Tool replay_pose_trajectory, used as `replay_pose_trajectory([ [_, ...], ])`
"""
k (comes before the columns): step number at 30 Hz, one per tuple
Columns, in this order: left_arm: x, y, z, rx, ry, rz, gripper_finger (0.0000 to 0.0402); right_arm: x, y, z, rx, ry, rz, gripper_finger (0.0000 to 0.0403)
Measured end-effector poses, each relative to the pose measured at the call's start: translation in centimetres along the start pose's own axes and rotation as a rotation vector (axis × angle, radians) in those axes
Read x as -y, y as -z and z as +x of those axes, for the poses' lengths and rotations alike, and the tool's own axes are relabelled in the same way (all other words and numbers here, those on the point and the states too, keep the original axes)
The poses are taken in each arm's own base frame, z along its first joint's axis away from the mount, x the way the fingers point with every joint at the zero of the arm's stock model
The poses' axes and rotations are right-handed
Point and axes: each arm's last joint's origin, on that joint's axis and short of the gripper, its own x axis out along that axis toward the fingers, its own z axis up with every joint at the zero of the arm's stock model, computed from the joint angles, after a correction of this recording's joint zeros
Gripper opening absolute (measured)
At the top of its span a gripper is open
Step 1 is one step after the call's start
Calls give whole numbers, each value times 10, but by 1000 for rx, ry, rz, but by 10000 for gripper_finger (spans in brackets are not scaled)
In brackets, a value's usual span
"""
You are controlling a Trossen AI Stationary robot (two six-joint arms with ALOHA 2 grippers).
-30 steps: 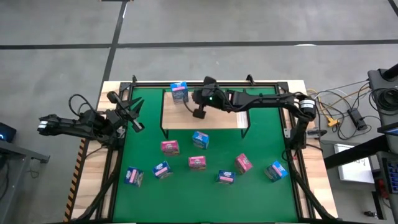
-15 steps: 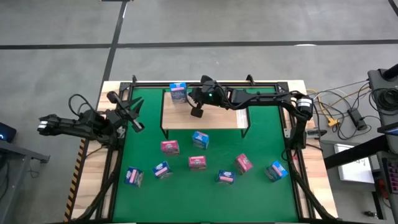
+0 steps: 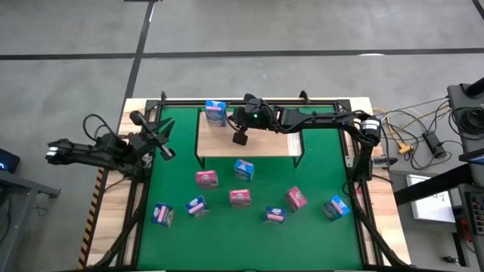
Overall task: Stack cereal on shelf
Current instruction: Put the center light blue cereal box on the shelf
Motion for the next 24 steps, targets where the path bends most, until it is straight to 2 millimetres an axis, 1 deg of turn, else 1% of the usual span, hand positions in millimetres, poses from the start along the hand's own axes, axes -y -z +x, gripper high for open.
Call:
replay_pose_trajectory([
  [3, 0, 0, 0, 0, 0, 0, 38, -6, 1, -2, -6, -88, 1, 9],
  [6, 0, 0, 0, 0, 0, 0, 38, -15, 0, 4, 41, -190, 13, 9],
  [9, 0, 0, 0, 0, 0, 0, 38, -24, 1, 15, 96, -197, 16, 9],
  [11, 0, 0, 0, 1, -1, 0, 38, -29, 2, 23, 132, -179, 12, 9],
  [14, 0, 0, 0, 2, -2, 2, 38, -31, 7, 31, 124, -75, -7, 9],
  [17, -1, 0, 0, 3, -3, 2, 38, -29, 8, 34, 109, 10, -6, 9],
  [24, -1, 0, 0, 3, -3, 2, 38, -26, 8, 34, 122, 23, 7, 9],
])
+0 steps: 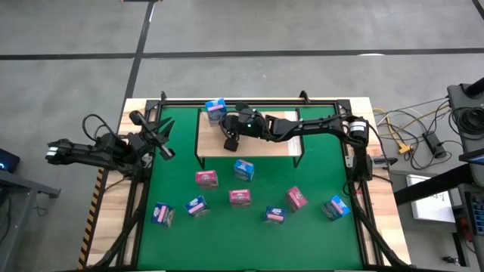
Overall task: Stack cereal on shelf
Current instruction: Put the center light blue cereal box on the shelf
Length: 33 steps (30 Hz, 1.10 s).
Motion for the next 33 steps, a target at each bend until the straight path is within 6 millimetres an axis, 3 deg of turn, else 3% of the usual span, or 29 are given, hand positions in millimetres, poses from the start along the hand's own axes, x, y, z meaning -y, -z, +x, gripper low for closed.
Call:
replay_pose_trajectory([
  [33, -1, -1, 0, 8, -7, -7, 38, -5, 4, 16, 132, 36, 40, 9],
])
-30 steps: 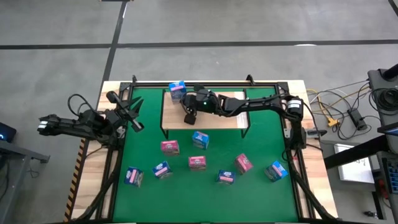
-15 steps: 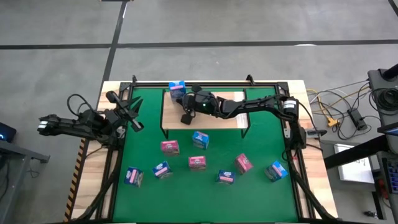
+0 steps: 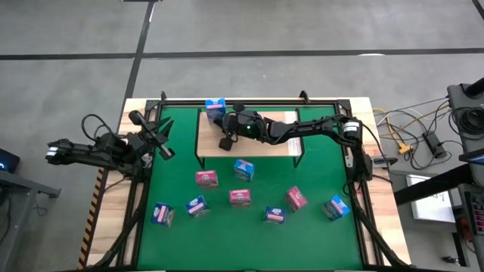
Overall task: Stack cereal on shelf
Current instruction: Put the center light blue cereal box on the shelf
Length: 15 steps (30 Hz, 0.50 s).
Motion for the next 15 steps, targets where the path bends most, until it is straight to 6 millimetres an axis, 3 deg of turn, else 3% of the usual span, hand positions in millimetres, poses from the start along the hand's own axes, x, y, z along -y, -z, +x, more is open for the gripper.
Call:
replay_pose_trajectory([
  [15, -1, -1, 0, 6, -5, -6, 38, 1, -3, 0, 29, 7, 13, 9],
])
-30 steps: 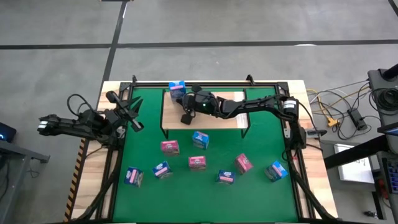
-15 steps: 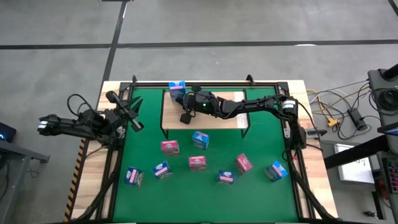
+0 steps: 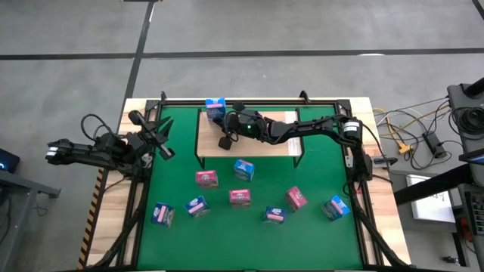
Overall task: Stack cereal on shelf
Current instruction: Put the center light blue cereal box on the shelf
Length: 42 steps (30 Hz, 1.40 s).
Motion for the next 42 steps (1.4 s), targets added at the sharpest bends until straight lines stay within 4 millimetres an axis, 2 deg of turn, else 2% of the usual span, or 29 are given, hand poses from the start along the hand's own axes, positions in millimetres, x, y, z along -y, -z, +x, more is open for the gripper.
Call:
replay_pose_trajectory([
  [17, 0, 0, 0, 2, -1, -1, 38, -1, -1, -1, -2, 13, 11, 9],
  [23, 0, 0, 0, 0, 0, 0, 38, -5, -25, -21, -38, -22, 35, 9],
  [29, 0, 0, 0, 0, 0, 0, 38, 7, -41, -47, -167, -35, 60, 9],
  [32, 0, 0, 0, 0, 0, -1, 38, 18, -44, -54, -201, -21, 64, 9],
  [39, 0, 0, 0, 3, -2, -3, 38, 50, -32, -48, -236, 52, 79, 9],
  [42, 0, 0, 0, 4, -3, -4, 38, 57, -24, -42, -240, 71, 96, 9],
])
